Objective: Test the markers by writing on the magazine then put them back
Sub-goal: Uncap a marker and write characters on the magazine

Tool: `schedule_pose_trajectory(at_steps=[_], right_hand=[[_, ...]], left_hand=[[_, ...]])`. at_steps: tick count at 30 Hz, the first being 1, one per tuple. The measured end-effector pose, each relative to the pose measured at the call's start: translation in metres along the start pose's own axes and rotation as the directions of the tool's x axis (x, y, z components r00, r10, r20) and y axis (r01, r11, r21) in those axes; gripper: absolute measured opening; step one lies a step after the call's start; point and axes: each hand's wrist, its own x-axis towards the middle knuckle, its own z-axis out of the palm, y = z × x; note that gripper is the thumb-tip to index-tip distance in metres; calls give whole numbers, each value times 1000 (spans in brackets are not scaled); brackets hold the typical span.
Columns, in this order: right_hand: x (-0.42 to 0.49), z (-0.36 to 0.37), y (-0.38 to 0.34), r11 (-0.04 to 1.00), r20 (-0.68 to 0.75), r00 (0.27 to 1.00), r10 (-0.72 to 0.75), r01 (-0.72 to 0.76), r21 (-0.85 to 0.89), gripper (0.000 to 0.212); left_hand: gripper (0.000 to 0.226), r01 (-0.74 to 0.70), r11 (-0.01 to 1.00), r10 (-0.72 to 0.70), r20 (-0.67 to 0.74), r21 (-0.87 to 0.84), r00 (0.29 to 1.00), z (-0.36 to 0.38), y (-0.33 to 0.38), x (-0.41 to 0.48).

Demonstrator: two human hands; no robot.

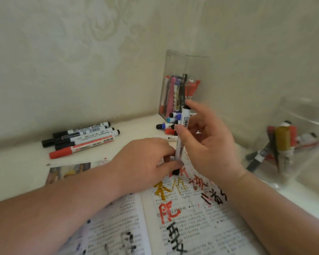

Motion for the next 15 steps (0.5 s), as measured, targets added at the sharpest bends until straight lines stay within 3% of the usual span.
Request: schedule_pose_trajectory(at_steps=[4, 10, 15], right_hand=[[3, -5, -4, 998, 18, 1000, 19, -17, -66, 47], [13, -18, -24, 996, 62, 997, 47, -42, -79, 30], [22, -45, -64, 986, -33, 999, -31, 26, -165, 24]], left_hand=[[44, -34, 997, 45, -159, 73, 986, 1, 7, 2], [20, -105, 992, 117, -201, 68, 973, -1, 5, -6], [30, -142, 984, 164, -231, 107, 959, 2, 13, -6]])
